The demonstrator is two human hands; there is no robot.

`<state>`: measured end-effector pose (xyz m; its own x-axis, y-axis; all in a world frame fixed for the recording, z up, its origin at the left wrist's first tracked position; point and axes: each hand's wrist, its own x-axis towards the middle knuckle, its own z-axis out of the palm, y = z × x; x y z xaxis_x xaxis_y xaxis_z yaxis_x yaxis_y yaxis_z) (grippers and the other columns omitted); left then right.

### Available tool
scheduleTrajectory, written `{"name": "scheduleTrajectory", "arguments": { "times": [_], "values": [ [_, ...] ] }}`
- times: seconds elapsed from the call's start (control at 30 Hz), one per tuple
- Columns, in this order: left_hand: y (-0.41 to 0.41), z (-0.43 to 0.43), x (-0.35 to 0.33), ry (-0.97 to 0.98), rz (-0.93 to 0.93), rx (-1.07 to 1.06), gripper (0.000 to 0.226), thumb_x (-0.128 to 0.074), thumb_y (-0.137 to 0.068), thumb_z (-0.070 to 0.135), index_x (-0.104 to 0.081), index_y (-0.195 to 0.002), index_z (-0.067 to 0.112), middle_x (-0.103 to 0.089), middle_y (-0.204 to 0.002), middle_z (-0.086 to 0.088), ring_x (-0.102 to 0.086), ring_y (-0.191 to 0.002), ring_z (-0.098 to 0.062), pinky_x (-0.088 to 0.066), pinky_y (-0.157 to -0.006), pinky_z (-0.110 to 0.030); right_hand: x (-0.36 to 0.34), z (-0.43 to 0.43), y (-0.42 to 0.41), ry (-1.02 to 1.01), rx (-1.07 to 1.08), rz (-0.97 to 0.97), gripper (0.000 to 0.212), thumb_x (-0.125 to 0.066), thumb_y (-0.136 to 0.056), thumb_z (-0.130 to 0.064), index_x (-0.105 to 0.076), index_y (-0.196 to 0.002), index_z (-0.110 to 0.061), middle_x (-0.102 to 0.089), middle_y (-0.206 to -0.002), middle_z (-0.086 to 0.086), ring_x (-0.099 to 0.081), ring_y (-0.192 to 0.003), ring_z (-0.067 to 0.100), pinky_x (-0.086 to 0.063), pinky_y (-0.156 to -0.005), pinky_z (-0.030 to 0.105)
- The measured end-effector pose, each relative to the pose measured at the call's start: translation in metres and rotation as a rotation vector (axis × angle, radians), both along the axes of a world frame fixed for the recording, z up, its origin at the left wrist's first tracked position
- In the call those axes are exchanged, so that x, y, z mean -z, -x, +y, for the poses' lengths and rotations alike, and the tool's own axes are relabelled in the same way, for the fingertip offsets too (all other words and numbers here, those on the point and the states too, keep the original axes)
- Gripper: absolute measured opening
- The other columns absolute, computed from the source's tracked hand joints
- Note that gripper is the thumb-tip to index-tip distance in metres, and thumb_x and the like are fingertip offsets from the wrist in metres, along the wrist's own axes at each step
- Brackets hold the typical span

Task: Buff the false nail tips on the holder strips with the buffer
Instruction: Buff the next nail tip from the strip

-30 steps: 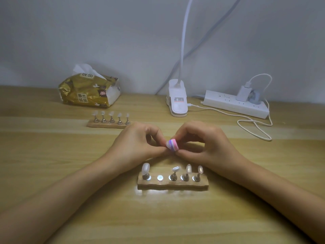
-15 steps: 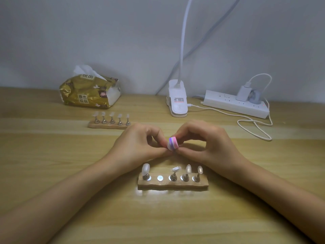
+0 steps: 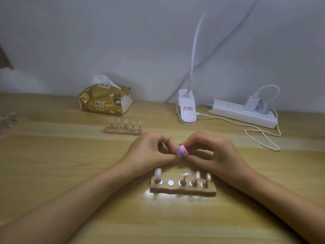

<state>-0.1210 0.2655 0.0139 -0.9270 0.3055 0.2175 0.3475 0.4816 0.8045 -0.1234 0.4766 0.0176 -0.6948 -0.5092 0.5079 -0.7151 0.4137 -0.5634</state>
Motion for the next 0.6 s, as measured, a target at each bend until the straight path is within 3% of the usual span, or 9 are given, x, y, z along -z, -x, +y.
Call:
{"name": "scheduleTrajectory", "arguments": {
  "times": [0.1,0.2,0.27,0.33,0.43,0.6],
  "values": [
    [-0.007,-0.004,-0.015,-0.136,-0.096,0.058,0.018,-0.084,-0.075,0.021,-0.068,-0.069,0.026,-0.063,-0.062,0.013,-0.050,-0.060,-0.009,-0.038,-0.060,-0.028,-0.003,0.003,-0.002,0.059,-0.016,-0.060,0.018,-0.075,-0.084,0.004,-0.073,-0.097,-0.008,-0.071,-0.094,-0.001,-0.071,-0.091,0.018,-0.059,-0.085,0.034],
    [-0.016,-0.016,-0.038,-0.292,-0.142,0.048,0.016,-0.083,-0.070,0.034,-0.069,-0.072,0.028,-0.070,-0.076,0.009,-0.059,-0.074,-0.009,-0.044,-0.075,-0.031,-0.005,0.003,-0.003,0.062,-0.008,-0.107,0.020,-0.075,-0.084,0.003,-0.073,-0.099,-0.011,-0.071,-0.095,-0.004,-0.071,-0.091,0.019,-0.059,-0.085,0.036],
    [-0.029,-0.021,-0.046,-0.229,-0.102,0.062,0.023,-0.086,-0.065,0.042,-0.068,-0.072,0.030,-0.070,-0.082,0.010,-0.059,-0.080,-0.007,-0.042,-0.079,-0.032,-0.004,0.002,-0.004,0.043,-0.016,-0.116,0.020,-0.077,-0.084,0.001,-0.073,-0.099,-0.011,-0.071,-0.094,-0.005,-0.072,-0.087,0.018,-0.060,-0.082,0.037],
    [-0.045,-0.021,-0.042,-0.101,-0.062,0.090,0.020,-0.085,-0.064,0.043,-0.068,-0.070,0.035,-0.069,-0.089,0.008,-0.060,-0.086,-0.004,-0.037,-0.076,-0.024,-0.004,0.001,-0.005,0.035,-0.030,-0.117,0.019,-0.077,-0.083,0.000,-0.073,-0.099,-0.010,-0.070,-0.093,-0.006,-0.072,-0.083,0.016,-0.060,-0.080,0.036],
    [-0.061,-0.017,-0.024,-0.011,-0.018,0.123,0.020,-0.085,-0.071,0.024,-0.069,-0.069,0.035,-0.065,-0.093,0.007,-0.059,-0.096,-0.008,-0.042,-0.072,-0.013,-0.005,0.002,-0.006,0.049,-0.023,-0.111,0.020,-0.077,-0.083,0.002,-0.073,-0.099,-0.008,-0.071,-0.095,-0.003,-0.072,-0.081,0.017,-0.060,-0.081,0.034],
    [-0.061,-0.013,-0.011,0.063,0.033,0.024,0.016,-0.079,-0.077,0.022,-0.065,-0.072,0.029,-0.063,-0.080,0.005,-0.053,-0.079,-0.007,-0.037,-0.067,-0.016,-0.005,0.002,-0.005,0.064,-0.036,-0.137,0.019,-0.077,-0.083,0.003,-0.073,-0.099,-0.007,-0.070,-0.093,-0.003,-0.071,-0.080,0.018,-0.060,-0.081,0.033]
  ]
}}
